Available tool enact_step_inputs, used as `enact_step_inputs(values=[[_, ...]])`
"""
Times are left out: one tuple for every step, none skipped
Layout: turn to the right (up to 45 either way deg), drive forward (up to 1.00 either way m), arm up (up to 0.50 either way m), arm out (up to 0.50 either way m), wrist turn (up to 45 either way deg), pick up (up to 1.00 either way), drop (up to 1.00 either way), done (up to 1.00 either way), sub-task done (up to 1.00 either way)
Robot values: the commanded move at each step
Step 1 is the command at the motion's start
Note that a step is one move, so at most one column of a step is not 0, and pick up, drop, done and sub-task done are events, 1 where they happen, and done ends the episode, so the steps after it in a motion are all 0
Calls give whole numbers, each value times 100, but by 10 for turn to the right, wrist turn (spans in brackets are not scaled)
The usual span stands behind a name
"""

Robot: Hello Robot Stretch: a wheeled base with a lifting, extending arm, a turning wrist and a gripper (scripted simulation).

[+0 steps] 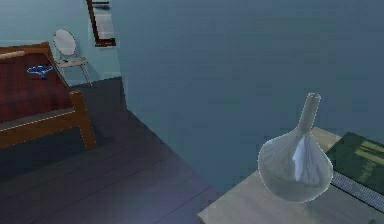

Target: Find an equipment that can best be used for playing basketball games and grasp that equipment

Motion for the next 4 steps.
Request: enact_step_inputs(values=[[-90,0,0,0,0,0,0,0,0],[0,0,50,0,0,0,0,0,0],[0,0,38,0,0,0,0,0,0],[0,0,0,12,0,0,0,0,0]])
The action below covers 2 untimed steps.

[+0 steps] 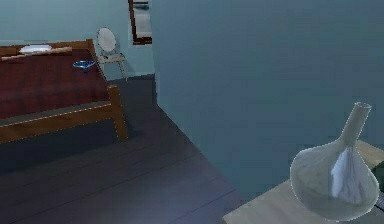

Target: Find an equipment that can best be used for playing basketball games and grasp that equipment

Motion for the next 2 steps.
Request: enact_step_inputs(values=[[0,0,0,0,450,0,0,0,0],[0,0,0,0,450,0,0,0,0]])
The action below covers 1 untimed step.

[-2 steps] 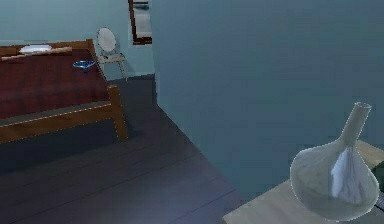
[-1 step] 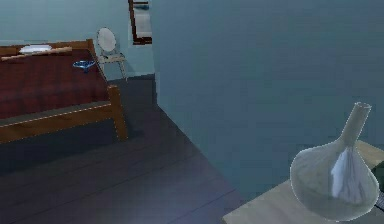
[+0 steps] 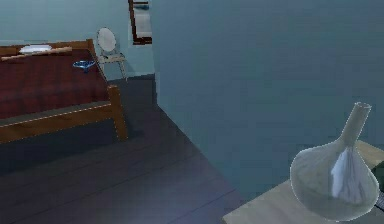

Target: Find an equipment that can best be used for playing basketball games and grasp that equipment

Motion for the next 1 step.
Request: enact_step_inputs(values=[[0,0,0,0,450,0,0,0,0]])
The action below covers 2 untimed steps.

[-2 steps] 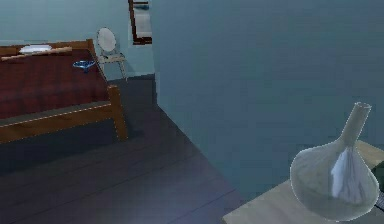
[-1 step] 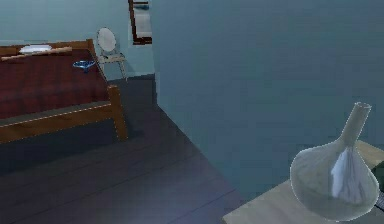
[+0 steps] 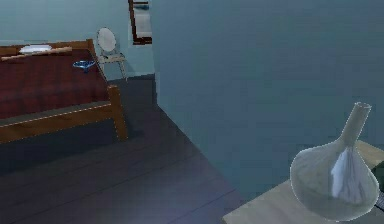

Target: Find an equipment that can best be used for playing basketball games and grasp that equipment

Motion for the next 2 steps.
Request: enact_step_inputs(values=[[0,0,0,0,270,0,0,0,0],[0,0,0,0,0,100,0,0,0]])
